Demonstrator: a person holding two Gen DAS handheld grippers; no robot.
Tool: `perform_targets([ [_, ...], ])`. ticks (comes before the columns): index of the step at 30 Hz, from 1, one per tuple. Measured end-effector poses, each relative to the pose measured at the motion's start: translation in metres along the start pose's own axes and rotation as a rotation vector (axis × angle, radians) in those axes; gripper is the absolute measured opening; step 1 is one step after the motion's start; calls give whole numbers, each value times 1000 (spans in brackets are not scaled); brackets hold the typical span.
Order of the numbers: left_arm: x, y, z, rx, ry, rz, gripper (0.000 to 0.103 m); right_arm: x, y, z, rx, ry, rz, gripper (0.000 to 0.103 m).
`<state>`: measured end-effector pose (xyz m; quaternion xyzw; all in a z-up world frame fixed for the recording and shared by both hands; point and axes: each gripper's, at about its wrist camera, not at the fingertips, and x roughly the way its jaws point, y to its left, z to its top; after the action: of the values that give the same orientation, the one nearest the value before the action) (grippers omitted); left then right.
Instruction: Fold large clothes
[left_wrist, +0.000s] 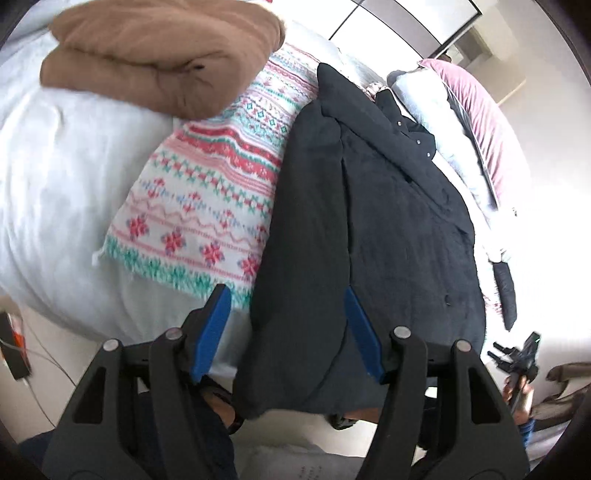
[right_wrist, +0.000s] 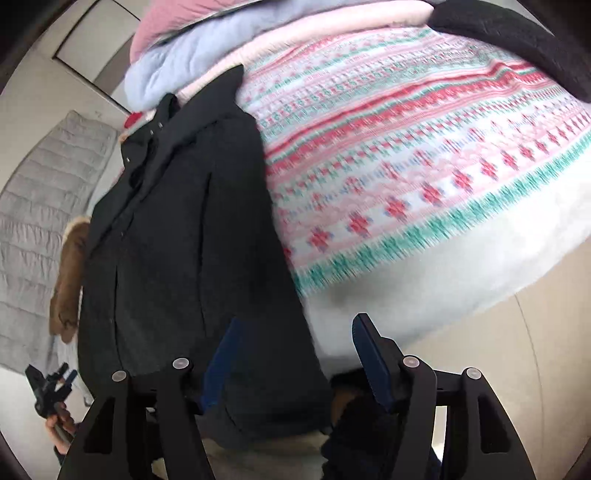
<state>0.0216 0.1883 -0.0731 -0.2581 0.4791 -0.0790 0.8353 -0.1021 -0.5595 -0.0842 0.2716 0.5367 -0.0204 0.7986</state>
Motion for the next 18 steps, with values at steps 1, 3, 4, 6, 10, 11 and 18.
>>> perform_targets([
  [1,-1,0,0,0,-2,-3,65,-1,1,-1,2,28,-20,65],
  [3,-4,0,0,-5,-22,-17,65,3,4,-2,-20,99,-70,65],
  [4,-5,2,-1,-10,-31,-30,65,2,9,1,-65,119,-69,65],
  [6,-5,5,-3,-26,-30,-50,65,4,24,5,-160,152,-33,65],
  [10,-18,-8,1,-5,-57,-46,65,-4,33,6,-208,175,60,65],
  [11,-22,-14,1,11,-73,-33,65,-1,36,8,-227,184,87,65],
  [18,-12,-16,-14,-19,-80,101,65,-16,-11,5,-264,128,224,65],
])
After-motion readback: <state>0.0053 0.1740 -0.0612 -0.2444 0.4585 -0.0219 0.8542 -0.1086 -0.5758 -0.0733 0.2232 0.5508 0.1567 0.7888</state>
